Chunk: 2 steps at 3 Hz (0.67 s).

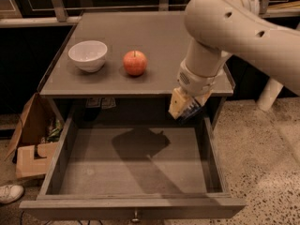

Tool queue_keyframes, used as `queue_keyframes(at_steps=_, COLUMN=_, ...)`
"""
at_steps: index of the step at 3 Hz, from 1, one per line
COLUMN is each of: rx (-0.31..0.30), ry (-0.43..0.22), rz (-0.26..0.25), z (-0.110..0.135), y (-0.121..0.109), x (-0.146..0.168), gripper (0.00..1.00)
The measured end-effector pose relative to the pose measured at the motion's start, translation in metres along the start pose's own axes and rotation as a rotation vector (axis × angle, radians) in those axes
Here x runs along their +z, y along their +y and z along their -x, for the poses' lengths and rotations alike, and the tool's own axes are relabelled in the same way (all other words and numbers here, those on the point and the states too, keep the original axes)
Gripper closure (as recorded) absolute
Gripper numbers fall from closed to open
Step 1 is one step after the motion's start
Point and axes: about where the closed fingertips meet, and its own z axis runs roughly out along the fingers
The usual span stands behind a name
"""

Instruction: Pick rxbar blueberry from top drawer and place on counter

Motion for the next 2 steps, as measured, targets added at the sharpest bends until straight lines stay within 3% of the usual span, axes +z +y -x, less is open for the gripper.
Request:
queue_keyframes(at_steps=1, rx=0.032, ry=-0.03, rz=-0.025, z=0.0095, y=-0.014, x=-0.0214, gripper=1.0)
queue_keyframes(at_steps=2, rx=0.033, ry=-0.034, rz=-0.026, z=0.0106, y=-0.0143, x=-0.023, gripper=1.0)
